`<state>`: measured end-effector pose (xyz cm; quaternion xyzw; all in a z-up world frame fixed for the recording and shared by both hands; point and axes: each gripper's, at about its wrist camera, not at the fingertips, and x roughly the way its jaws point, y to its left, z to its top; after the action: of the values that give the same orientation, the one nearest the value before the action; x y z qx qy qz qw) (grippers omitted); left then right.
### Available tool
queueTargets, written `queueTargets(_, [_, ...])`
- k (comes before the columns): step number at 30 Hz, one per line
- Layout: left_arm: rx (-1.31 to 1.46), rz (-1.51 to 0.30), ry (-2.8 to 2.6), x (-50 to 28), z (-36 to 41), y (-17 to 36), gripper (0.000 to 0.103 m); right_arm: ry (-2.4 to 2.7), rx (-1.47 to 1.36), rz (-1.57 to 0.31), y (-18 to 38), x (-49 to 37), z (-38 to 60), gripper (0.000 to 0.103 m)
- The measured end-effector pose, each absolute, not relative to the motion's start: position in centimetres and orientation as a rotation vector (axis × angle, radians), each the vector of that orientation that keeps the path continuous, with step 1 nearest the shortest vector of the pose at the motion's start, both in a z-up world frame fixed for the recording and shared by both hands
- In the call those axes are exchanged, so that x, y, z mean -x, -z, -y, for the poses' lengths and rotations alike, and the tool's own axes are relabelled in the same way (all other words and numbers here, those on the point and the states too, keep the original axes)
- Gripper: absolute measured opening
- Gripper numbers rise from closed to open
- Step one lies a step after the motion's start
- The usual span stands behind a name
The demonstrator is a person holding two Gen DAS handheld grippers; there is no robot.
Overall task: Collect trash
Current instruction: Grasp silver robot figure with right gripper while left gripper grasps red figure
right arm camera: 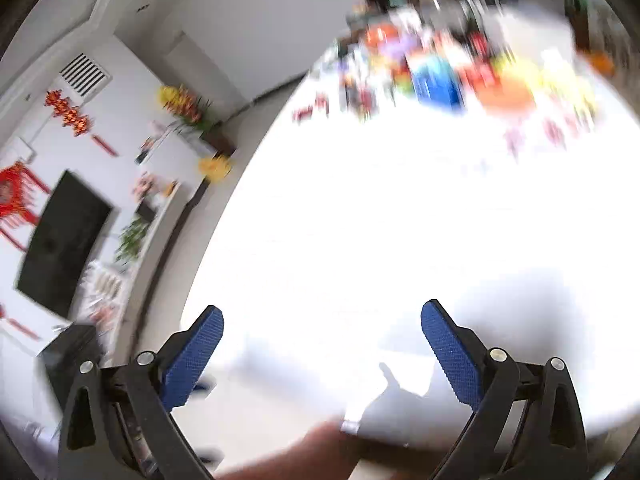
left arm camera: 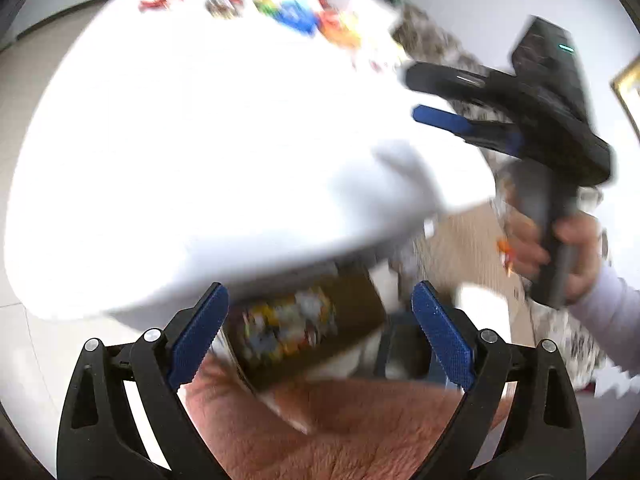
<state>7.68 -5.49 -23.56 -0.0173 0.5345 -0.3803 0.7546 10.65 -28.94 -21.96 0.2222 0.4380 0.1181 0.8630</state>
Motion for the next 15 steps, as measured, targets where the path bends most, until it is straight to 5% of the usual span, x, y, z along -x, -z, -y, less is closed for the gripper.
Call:
queueTargets(8, [0.115, -1.142, 0.694, -16.9, -1.0, 23.7, 0.091, -0.103, -0.811, -0.849, 23.3, -33.7, 31.3, 0.092])
queueTargets(15, [0.152, -1.232, 0.654, -22.0, -6.4, 26.1, 0.091, -0.079, -0.558, -1.052, 24.6, -47.6, 28.0, 0.068])
